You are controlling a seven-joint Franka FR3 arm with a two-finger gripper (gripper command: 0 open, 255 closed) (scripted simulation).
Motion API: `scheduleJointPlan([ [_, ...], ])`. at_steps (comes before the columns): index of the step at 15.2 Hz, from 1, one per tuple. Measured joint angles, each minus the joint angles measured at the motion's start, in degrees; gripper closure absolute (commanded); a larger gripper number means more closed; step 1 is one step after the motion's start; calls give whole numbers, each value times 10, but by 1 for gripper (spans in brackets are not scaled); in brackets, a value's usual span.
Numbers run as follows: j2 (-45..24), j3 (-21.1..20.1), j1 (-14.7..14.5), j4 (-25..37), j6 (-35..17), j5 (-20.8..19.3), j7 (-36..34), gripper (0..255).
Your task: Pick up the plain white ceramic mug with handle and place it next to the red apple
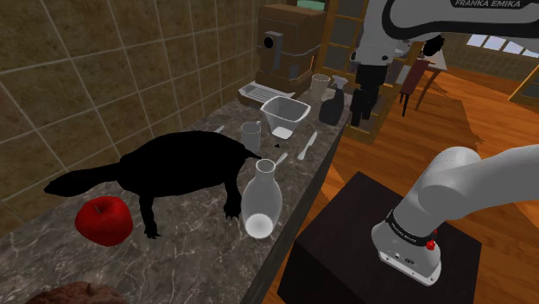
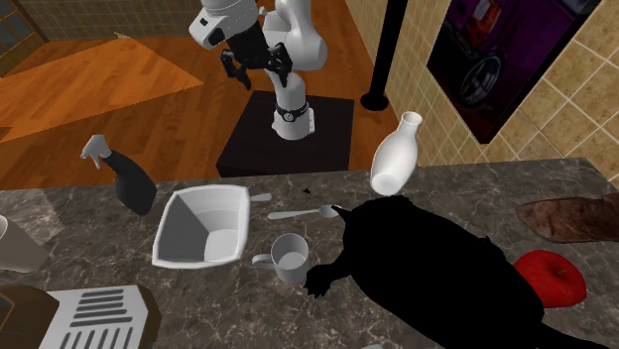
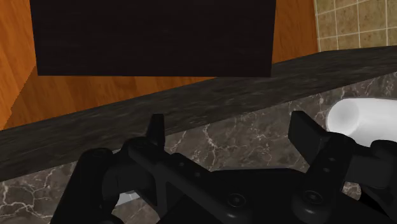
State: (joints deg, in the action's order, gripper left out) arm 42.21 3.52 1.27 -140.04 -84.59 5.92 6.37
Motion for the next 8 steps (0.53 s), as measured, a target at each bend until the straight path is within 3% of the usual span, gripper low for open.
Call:
scheduleJointPlan([
  [2, -9, -2, -2, 2, -8, -1, 3, 0],
  [8, -128, -21, -28, 50, -87, -8, 31, 0],
])
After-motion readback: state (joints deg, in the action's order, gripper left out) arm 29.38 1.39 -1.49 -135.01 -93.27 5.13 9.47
